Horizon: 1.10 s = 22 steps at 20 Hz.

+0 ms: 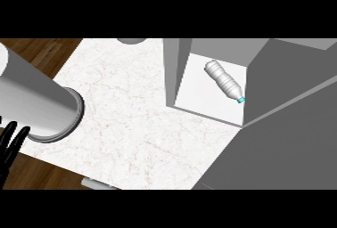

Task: Pick up the bottled water, place it into the cabinet and close the cabinet

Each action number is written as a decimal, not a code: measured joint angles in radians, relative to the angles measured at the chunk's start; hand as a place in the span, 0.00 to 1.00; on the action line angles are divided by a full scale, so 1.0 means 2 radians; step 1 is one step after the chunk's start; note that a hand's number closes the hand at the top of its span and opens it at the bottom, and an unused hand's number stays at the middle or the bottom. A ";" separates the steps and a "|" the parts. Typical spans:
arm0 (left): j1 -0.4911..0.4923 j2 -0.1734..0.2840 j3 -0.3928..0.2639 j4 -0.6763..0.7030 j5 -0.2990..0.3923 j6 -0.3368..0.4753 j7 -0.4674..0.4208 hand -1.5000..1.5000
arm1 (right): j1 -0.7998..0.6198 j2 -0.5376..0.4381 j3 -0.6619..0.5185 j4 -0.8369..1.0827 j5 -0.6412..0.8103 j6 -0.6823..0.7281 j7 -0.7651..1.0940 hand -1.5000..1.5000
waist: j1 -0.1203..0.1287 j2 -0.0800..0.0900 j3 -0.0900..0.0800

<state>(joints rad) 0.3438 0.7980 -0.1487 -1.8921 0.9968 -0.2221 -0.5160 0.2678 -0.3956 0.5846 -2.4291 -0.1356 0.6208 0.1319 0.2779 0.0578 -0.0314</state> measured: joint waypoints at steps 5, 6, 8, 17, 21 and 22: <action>-0.003 0.002 0.004 0.005 0.002 -0.007 -0.001 0.00 | -0.003 0.008 -0.001 0.017 -0.034 0.006 -0.004 1.00 | 0.003 0.004 0.001; -0.003 0.002 0.005 0.006 0.003 -0.008 -0.001 0.00 | -0.006 0.012 -0.001 0.022 -0.042 0.002 0.001 1.00 | 0.002 0.004 0.001; -0.005 0.002 0.007 0.007 0.005 -0.010 -0.001 0.00 | -0.018 0.022 -0.001 0.034 -0.054 -0.006 0.016 1.00 | 0.000 0.005 0.002; -0.006 0.005 0.014 0.021 0.011 -0.016 0.002 0.00 | -0.145 0.057 -0.027 0.107 -0.054 -0.028 0.106 1.00 | -0.007 -0.004 0.004; -0.005 0.004 0.015 0.027 0.015 -0.021 0.002 0.00 | -0.205 0.082 -0.032 0.149 -0.053 -0.038 0.142 1.00 | -0.010 -0.006 0.005; -0.006 0.004 0.016 0.029 0.016 -0.022 0.002 0.00 | -0.221 0.088 -0.037 0.162 -0.054 -0.041 0.150 1.00 | -0.011 -0.006 0.005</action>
<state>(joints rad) 0.3322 0.8066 -0.1172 -1.8343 1.0290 -0.2654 -0.5112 -0.1749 -0.2196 0.5110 -2.1048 -0.2438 0.5395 0.4327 0.2552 0.0459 -0.0209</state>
